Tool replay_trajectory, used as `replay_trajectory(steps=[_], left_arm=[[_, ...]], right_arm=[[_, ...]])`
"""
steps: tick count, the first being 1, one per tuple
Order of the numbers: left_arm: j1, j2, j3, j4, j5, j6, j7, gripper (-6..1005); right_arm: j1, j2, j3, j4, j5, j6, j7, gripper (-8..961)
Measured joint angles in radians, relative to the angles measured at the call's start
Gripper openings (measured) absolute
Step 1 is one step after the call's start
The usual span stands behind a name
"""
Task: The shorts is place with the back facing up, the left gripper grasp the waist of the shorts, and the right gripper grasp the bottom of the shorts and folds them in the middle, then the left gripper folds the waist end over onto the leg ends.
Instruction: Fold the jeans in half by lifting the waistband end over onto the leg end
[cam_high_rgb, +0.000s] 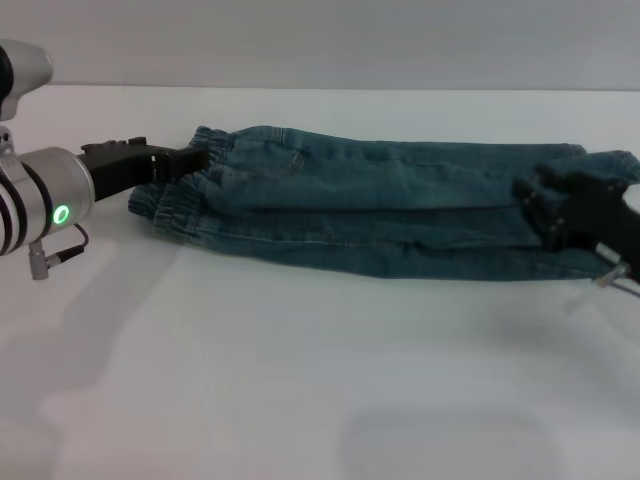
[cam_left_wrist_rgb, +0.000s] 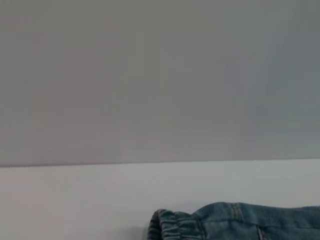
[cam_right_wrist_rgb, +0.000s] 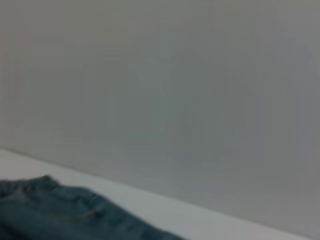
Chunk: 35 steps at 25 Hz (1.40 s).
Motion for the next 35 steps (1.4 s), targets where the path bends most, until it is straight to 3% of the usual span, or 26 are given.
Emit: replay_trajectory(steps=[6,11,35], left_arm=[[-0.003,0.000,-0.020,0.025,0.004,-0.002,0.000,853],[-0.049,0.002,-0.053,0.119,0.002,-0.011,0.005,853],[-0.096,0.002,-0.085,0.211,0.008,-0.044,0.010,855]], right_arm=[[-0.009,0.002,-0.046,-0.017,0.002,0.029,-0.018,183],[-0.030,0.000,-0.047,-0.017,0.003,0.080,-0.042,-2],[-0.059,-0.001,-0.052,-0.017,0.065,0.127,-0.122,6]])
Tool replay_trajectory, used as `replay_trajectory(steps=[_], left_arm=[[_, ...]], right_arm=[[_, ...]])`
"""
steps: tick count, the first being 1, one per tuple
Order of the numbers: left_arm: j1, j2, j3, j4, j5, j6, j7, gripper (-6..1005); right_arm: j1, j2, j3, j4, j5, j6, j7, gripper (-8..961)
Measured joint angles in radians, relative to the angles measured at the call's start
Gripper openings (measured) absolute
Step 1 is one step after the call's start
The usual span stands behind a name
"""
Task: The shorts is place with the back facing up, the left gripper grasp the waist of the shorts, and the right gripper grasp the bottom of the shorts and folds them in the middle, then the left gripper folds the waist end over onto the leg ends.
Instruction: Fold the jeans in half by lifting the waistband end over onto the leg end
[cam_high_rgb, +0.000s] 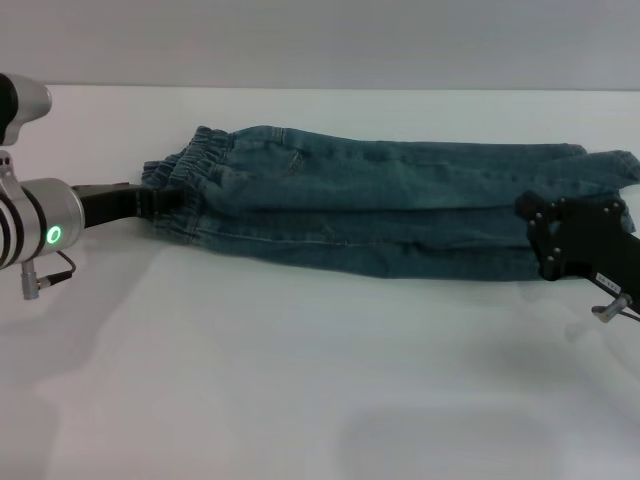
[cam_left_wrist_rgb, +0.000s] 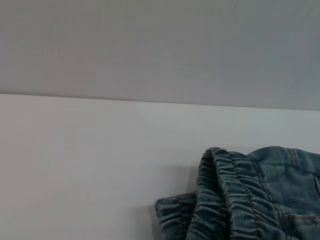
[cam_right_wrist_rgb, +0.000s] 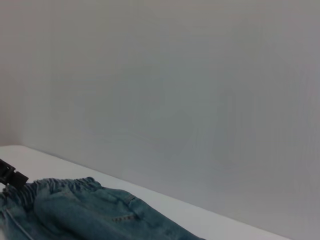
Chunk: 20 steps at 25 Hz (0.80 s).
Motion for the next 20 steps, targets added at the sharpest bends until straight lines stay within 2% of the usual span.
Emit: replay_trajectory(steps=[20], left_arm=[[-0.020,0.002,-0.014,0.040,0.006,0.017,0.002,849]], right_arm=[[-0.021,0.000,-0.016,-0.003,0.000,0.017,0.005,13]])
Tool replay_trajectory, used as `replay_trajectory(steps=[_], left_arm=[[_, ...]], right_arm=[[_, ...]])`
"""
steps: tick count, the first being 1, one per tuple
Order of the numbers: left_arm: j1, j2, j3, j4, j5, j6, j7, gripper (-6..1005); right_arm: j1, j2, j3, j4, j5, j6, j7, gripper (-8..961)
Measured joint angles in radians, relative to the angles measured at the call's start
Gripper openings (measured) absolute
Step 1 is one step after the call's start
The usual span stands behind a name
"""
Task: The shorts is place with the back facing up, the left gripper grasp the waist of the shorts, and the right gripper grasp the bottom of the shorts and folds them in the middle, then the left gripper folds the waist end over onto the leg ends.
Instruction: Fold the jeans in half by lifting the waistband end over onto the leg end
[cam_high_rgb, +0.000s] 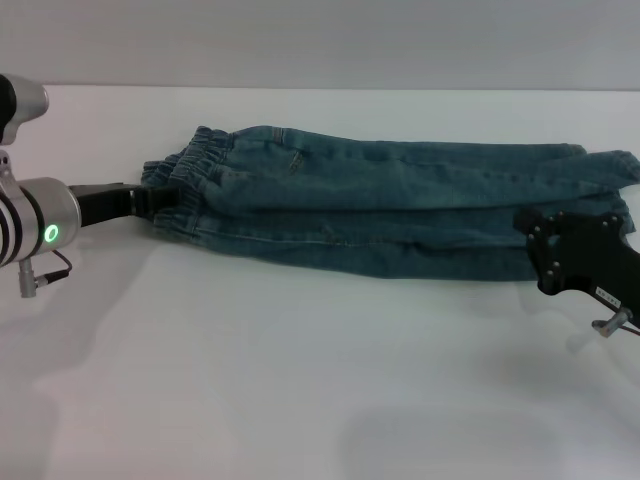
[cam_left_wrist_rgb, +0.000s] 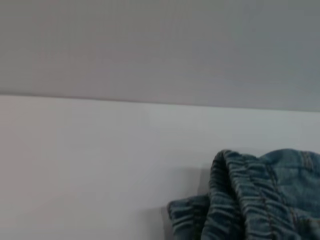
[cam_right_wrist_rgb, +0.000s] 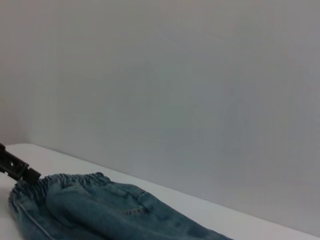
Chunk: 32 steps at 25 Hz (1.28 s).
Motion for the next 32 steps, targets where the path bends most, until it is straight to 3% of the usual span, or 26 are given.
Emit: replay_trajectory(steps=[21,26,32], left_arm=[[-0.020,-0.002,0.007,0.019,-0.002,-0.050,0.000,844],[0.011,-0.005,0.008,-0.029,-0.006,-0.056,-0.005,843],[0.029,-0.006,0.014,-0.045,-0.008,-0.049,-0.008,563]], right_arm=[[-0.011,-0.003,-0.002,0.002,-0.001,0.020,0.006,20],[-0.026,-0.004,0.004,0.008,0.000,0.039,0.007,22],[-0.038,-0.004,0.008,0.011,0.000,0.057,0.007,24]])
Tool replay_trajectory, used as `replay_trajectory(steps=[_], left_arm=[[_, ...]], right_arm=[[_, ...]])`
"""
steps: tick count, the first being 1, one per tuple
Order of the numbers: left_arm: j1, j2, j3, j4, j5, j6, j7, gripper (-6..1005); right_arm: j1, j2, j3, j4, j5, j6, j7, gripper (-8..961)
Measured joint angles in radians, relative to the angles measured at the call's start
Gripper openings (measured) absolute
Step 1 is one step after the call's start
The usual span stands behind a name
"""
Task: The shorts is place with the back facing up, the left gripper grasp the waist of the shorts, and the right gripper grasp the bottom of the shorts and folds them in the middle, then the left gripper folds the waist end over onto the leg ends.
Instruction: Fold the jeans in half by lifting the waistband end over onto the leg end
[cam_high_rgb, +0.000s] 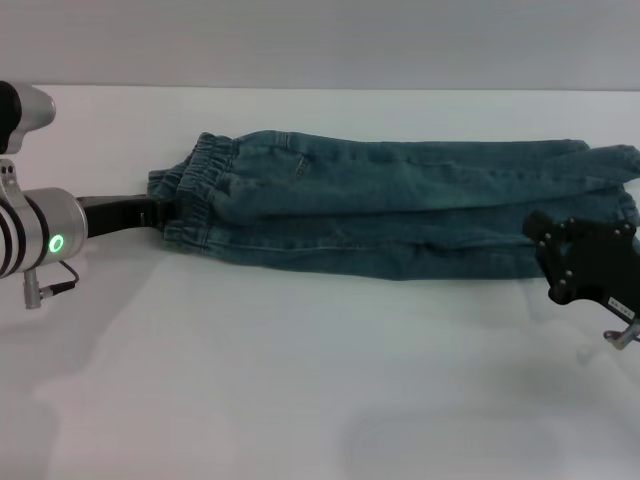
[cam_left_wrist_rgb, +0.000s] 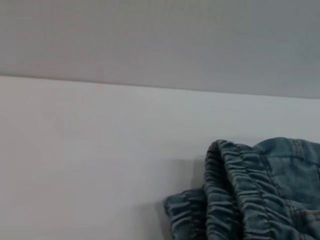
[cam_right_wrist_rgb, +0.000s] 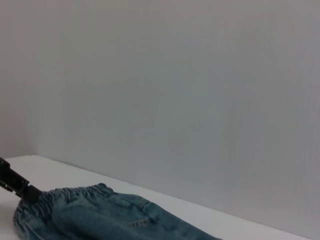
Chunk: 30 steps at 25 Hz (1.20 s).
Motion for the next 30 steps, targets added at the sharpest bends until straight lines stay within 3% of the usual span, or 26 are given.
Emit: replay_trajectory(steps=[2,13,18,30], left_arm=[[-0.001,0.000,0.002,0.006,-0.001,0.002,0.000,477],[0.002,0.000,0.010,0.015,-0.010,-0.003,-0.002,236],[0.041,0.001,0.016,-0.062,-0.058,-0.014,-0.002,89],[0.150,0.001,0.052,-0.340,-0.080,-0.059,-0.004,63]], right_arm=[[-0.003,0.000,0.001,0.001,0.000,0.011,0.000,25],[-0.020,0.000,0.025,0.001,0.000,0.048,0.000,28],[-0.011,0.001,0.025,-0.007,0.000,0.036,0.002,30],[0.047,0.004,0.019,-0.032,0.003,-0.033,0.013,34]])
